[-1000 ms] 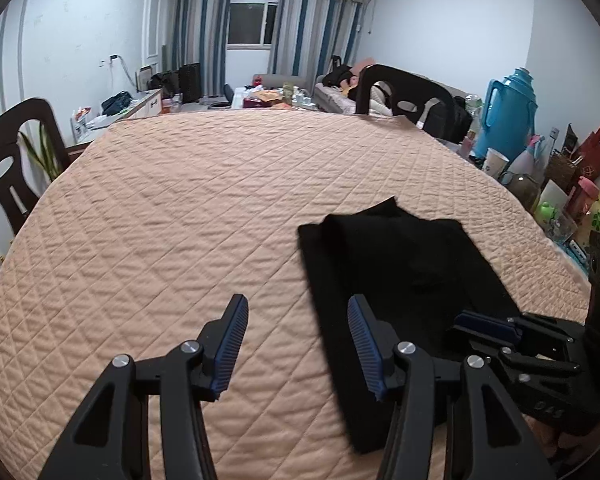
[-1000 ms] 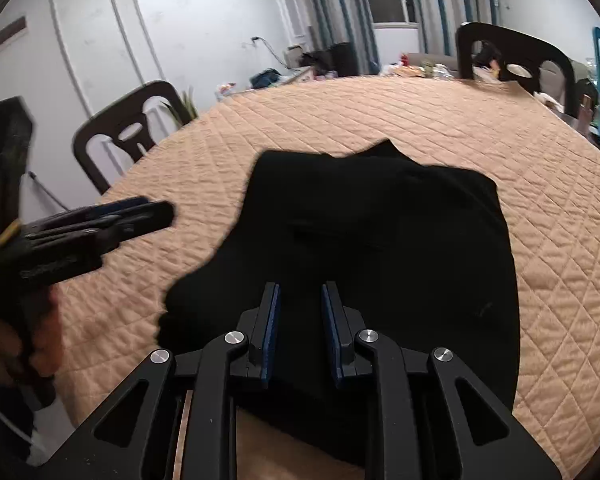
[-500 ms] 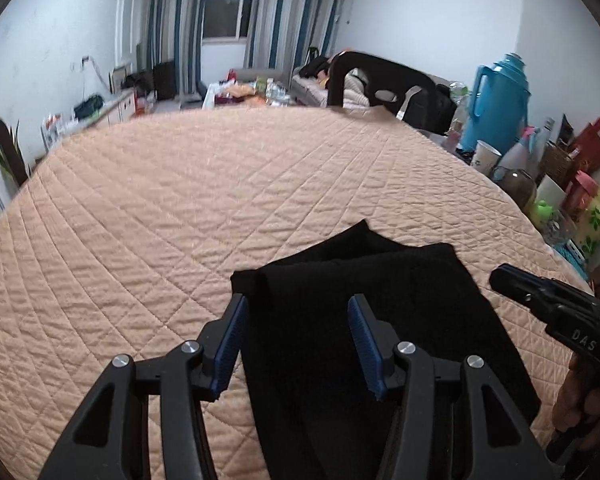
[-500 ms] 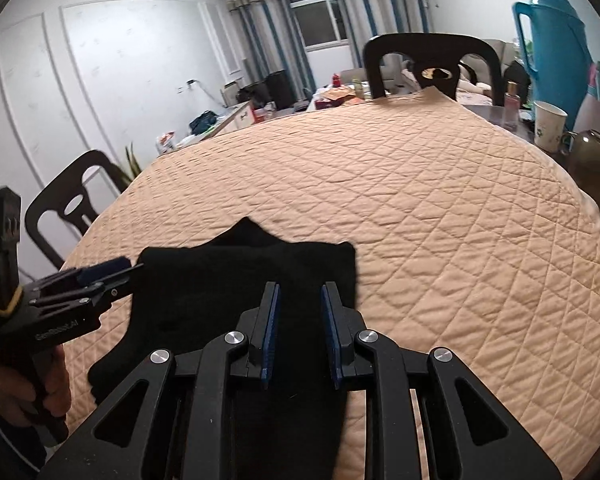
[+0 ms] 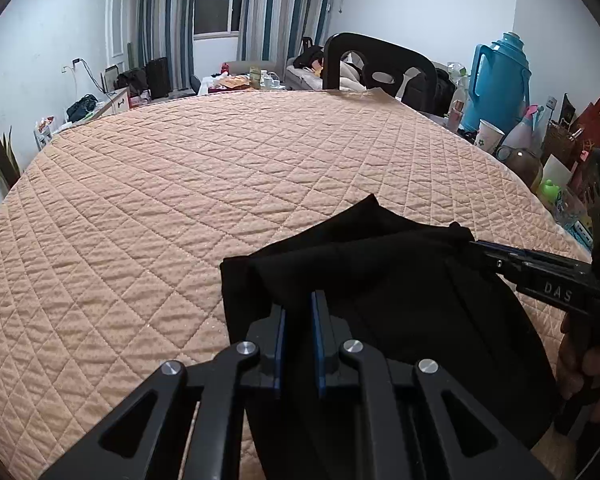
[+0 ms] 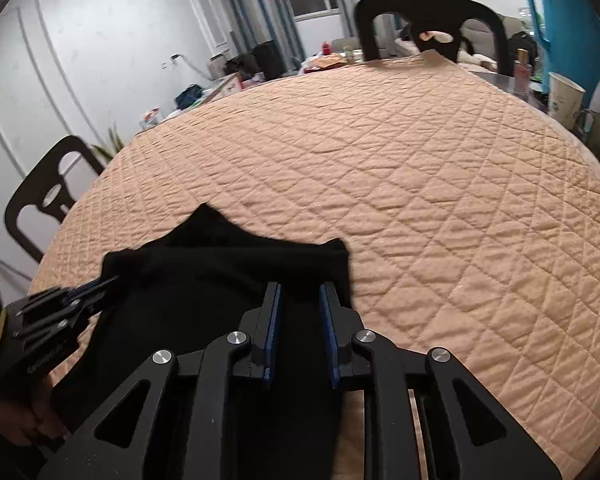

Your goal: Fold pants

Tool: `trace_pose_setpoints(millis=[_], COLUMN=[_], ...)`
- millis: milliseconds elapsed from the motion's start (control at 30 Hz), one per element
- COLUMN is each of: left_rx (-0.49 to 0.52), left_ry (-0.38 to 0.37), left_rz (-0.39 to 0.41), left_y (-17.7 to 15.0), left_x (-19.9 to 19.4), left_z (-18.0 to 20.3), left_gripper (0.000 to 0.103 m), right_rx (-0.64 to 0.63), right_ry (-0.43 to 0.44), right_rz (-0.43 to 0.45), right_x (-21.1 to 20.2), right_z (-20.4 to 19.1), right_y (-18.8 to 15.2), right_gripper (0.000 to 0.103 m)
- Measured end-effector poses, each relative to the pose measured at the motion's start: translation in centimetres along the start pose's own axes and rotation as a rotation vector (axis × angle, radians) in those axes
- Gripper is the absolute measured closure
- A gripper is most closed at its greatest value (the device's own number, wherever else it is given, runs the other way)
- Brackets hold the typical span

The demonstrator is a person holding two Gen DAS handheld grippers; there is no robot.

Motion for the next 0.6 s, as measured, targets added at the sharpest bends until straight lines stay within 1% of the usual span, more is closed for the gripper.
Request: trace_pose_setpoints(millis=[133, 233, 333, 433, 600], left_rx=[0.014, 0.017, 0.046, 0.076, 0.099], left_ry=[0.012, 0.02, 0.076, 0.109, 0.104], left_rz=[0.004, 0.007, 0.044, 0.077, 0.127], left_y=[0.2, 0.3, 0.2, 0.0, -0.8], left_x=[-0.1, -0.6, -2.0, -3.7, -6.5], left_z=[0.0, 0.1, -0.1, 0.1, 0.9], left_gripper=[0.089, 0.087, 0.086, 0.086, 0.086], right_rx=[0.012, 0.007, -0.011, -0.027, -0.095], right_ry=[0.008, 0.021, 0.037, 0.063, 0.067], right_rz=[0.013, 0.032, 0.064, 0.067, 0.058], right_x=[-1.0, -2.3, -4.0, -4.7, -5.8], right_z=[0.6, 0.1, -0.8, -1.6, -3.4], right_y=[-0.5, -1.0, -2.1, -3.0, -4.9], right_gripper=[0.083, 0.083, 0.083, 0.083, 0.083])
Point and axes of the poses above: each gripper's, at about its wrist camera, not at the fingertips, and x roughly the way its jaws point, z to its right, y to its top, the point moved 8 cm from there along x, roughly the way its jaws point, and after that the axes turned 12 degrees about y, right-handed, at the moved point
